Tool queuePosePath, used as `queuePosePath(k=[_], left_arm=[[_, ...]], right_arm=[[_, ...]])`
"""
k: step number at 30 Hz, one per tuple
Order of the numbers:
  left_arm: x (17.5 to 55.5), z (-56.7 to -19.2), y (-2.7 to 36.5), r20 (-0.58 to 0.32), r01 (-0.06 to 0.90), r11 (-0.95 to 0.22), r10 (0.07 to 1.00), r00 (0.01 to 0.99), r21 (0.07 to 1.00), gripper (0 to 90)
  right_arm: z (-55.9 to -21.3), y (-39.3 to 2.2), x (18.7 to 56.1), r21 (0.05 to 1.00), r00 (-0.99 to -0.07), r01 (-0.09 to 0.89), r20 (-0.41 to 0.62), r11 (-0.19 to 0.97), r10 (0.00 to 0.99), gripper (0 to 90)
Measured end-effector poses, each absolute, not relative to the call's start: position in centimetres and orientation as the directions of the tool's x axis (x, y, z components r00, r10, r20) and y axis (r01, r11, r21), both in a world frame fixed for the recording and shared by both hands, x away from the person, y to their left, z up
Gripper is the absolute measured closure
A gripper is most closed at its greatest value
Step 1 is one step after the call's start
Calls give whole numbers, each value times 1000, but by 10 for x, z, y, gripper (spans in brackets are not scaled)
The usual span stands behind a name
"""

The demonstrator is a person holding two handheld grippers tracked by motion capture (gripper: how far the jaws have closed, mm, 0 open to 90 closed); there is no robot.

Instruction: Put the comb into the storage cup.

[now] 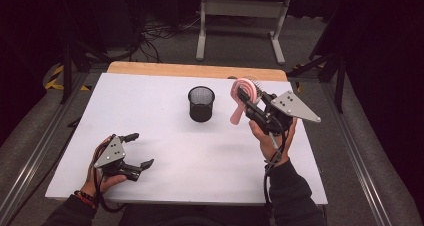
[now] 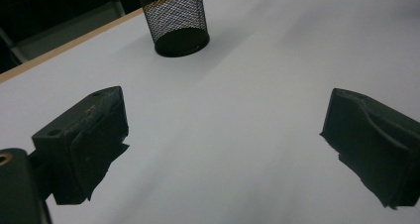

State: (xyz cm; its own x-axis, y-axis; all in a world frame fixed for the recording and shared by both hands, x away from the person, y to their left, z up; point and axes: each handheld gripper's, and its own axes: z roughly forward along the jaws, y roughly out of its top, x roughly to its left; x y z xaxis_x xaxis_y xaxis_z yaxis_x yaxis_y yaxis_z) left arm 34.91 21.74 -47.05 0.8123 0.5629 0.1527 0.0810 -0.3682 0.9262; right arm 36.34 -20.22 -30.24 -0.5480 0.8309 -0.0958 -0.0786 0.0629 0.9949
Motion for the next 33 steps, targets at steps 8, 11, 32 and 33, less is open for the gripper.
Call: queuePosePath(k=[8,11,32,33], left_arm=[[349,-470,219,156,78,-363,573,804,928,53],[349,-469,219,152,78,-355,574,805,931,54],[351,-469,221,153,78,-362,567,810,929,52],[350,-469,221,152,77,-360,566,810,930,52]], right_arm=[[-291,-192,372,993,-557,-96,-110,68,823,629],[-286,-189,374,991,-557,-109,-120,71,821,629],[-274,-149,410,988,-584,-141,-136,65,801,629],[-275,-147,412,988,-585,-140,-134,62,800,629]])
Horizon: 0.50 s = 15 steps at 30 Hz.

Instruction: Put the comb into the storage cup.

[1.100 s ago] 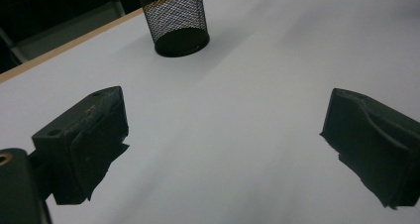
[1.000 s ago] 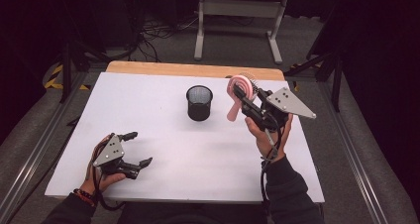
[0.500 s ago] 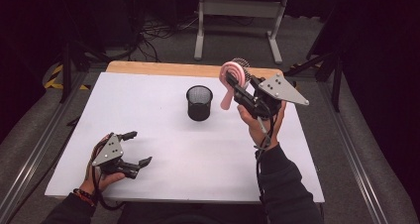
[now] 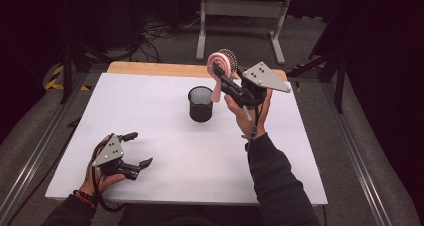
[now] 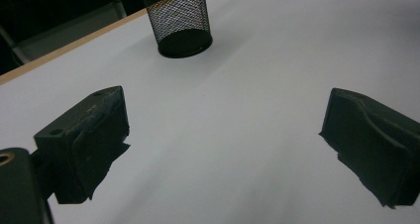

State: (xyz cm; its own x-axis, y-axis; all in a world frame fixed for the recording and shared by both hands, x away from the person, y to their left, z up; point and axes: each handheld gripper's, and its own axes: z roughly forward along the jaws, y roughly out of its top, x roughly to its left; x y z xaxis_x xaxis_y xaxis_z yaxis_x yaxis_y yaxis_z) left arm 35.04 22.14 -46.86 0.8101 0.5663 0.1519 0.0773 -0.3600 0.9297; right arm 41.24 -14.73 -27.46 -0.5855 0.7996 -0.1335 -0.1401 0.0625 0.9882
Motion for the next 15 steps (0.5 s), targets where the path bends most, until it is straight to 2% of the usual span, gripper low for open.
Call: queuePosePath(k=[15], left_arm=[[351,-467,226,149,74,-350,570,808,934,52]], right_arm=[[-289,-132,444,994,-570,-104,-81,26,818,629]])
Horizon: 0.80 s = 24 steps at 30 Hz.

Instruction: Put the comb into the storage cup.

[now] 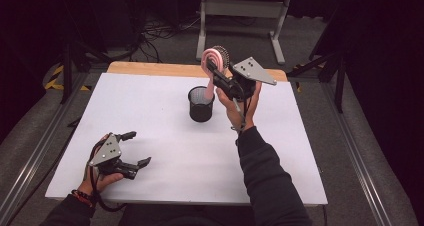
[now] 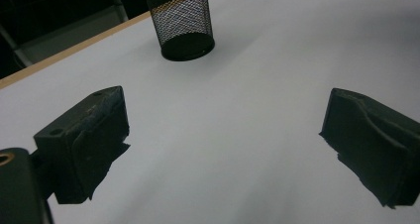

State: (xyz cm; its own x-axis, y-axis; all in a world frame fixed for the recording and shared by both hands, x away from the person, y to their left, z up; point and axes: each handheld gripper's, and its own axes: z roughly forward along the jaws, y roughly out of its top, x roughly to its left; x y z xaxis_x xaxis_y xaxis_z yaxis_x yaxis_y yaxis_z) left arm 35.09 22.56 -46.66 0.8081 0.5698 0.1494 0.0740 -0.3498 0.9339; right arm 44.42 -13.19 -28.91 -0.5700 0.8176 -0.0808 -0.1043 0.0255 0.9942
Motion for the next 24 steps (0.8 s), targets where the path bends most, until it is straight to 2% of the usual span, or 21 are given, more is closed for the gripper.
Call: queuePosePath(k=[18,19,20,24], left_arm=[[350,-467,224,151,72,-355,563,813,932,52],[350,-467,224,153,71,-356,563,812,932,52],[350,-467,224,153,71,-358,560,815,931,52],[350,-468,223,160,69,-366,558,814,928,50]], right_arm=[[-304,-127,462,998,-560,-62,-31,-5,828,629],[-304,-124,461,998,-563,-50,-1,-33,827,629],[-305,-125,462,998,-558,-60,-25,-11,830,630],[-308,-125,464,999,-556,-47,-10,-20,831,629]])
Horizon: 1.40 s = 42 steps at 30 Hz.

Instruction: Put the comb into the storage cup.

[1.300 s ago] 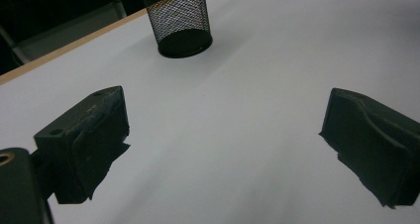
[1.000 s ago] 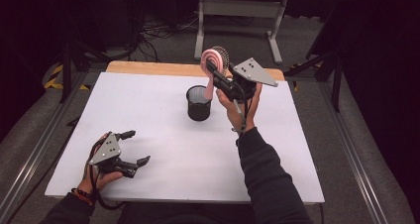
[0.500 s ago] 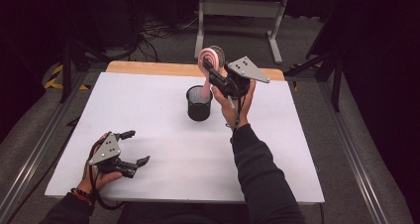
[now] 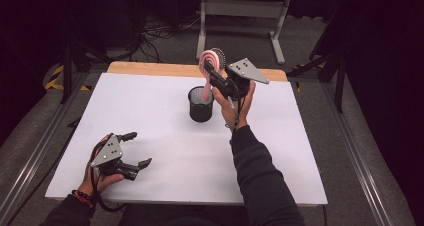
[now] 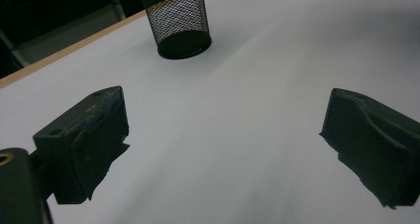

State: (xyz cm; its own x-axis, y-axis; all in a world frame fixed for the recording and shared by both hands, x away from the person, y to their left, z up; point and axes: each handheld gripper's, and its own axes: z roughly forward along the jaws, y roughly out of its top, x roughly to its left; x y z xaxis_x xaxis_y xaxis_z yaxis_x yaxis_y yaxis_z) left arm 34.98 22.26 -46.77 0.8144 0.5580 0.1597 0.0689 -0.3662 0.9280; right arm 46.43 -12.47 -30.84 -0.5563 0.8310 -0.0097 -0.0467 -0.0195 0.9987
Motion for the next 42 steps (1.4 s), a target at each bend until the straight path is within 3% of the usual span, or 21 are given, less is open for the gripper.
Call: queuePosePath(k=[42], left_arm=[[350,-468,221,159,71,-373,551,819,925,48]], right_arm=[[-364,-117,475,993,-560,115,61,4,826,628]])
